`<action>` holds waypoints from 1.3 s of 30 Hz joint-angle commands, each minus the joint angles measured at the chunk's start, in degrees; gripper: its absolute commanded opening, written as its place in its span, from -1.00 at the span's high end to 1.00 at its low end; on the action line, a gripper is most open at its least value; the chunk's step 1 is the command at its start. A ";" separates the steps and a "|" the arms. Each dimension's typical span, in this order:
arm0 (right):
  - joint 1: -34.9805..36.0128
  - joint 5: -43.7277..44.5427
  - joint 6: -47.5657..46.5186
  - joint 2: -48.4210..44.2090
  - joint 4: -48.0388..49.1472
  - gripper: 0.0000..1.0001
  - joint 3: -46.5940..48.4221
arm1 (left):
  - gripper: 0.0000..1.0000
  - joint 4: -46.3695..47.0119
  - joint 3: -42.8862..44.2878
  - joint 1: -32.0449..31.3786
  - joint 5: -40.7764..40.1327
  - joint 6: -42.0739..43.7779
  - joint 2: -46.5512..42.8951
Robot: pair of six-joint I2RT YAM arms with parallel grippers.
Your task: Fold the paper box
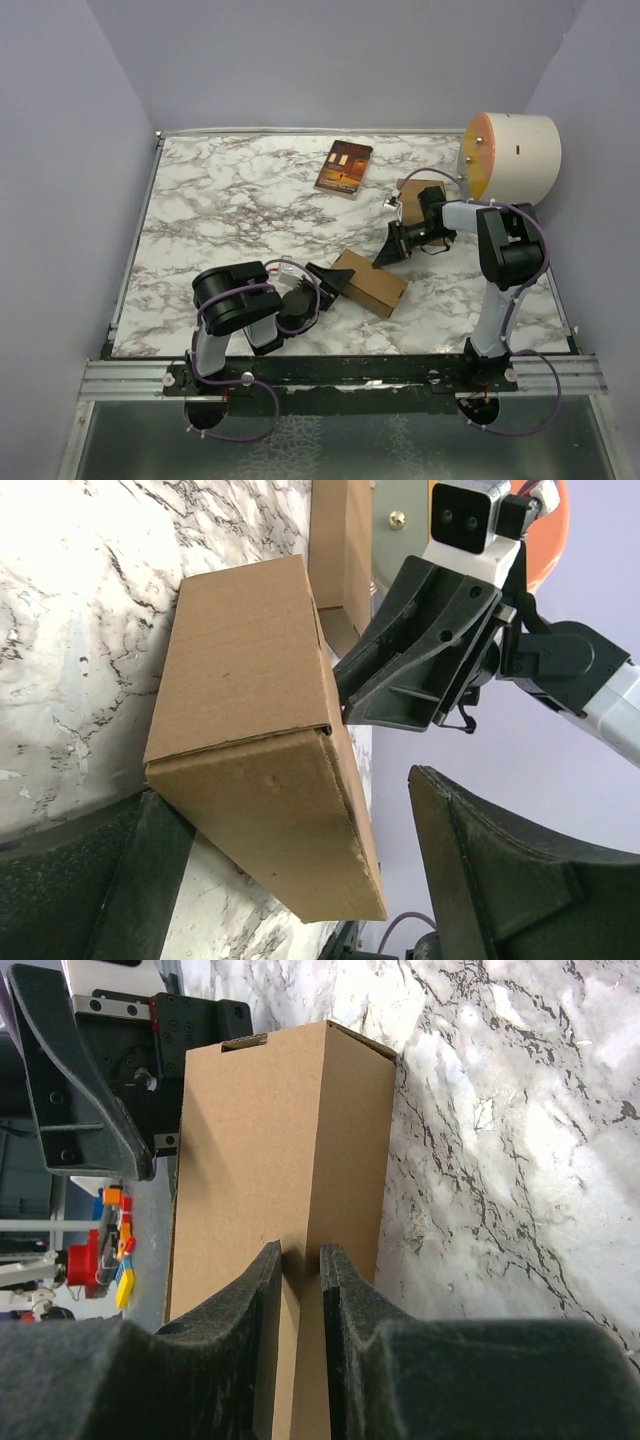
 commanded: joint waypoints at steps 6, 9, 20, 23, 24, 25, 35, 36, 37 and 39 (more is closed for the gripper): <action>-0.27 4.39 -2.67 1.87 0.31 0.58 0.45 | -0.15 -6.60 0.91 -0.36 -1.17 2.92 -2.19; -0.22 3.01 -3.30 1.46 -0.23 0.56 0.63 | -0.09 -8.19 1.21 -0.34 -0.85 3.24 -2.96; -3.86 -3.70 -9.50 -5.69 -6.59 -0.13 3.07 | 0.16 -10.74 -1.52 -0.05 -1.51 7.34 -10.00; -5.96 -3.93 -10.18 -9.54 -7.04 -0.17 2.71 | 0.16 -16.75 -1.87 0.19 -2.26 9.99 -16.40; -6.53 -4.01 -10.23 -10.85 -6.97 -0.17 2.49 | 0.16 -19.52 -1.86 0.30 -2.61 10.76 -18.76; -7.01 -3.93 -10.23 -12.19 -6.77 -0.17 2.21 | 0.15 -22.15 -1.74 0.44 -3.04 11.69 -20.95; -9.87 -4.63 -8.17 -18.72 -3.62 -0.16 -0.31 | 0.25 -63.04 6.46 10.11 1.94 26.01 -41.60; -10.00 -4.61 -8.13 -18.91 -3.57 -0.16 -0.42 | 0.25 -67.59 8.14 11.22 2.28 28.20 -43.49; -10.10 -4.61 -8.05 -19.06 -3.46 -0.16 -0.47 | 0.28 -71.75 9.79 12.38 2.49 30.58 -45.04; -10.28 -4.55 -7.96 -19.23 -3.42 -0.16 -0.53 | 0.29 -79.41 13.49 14.68 3.09 35.71 -47.41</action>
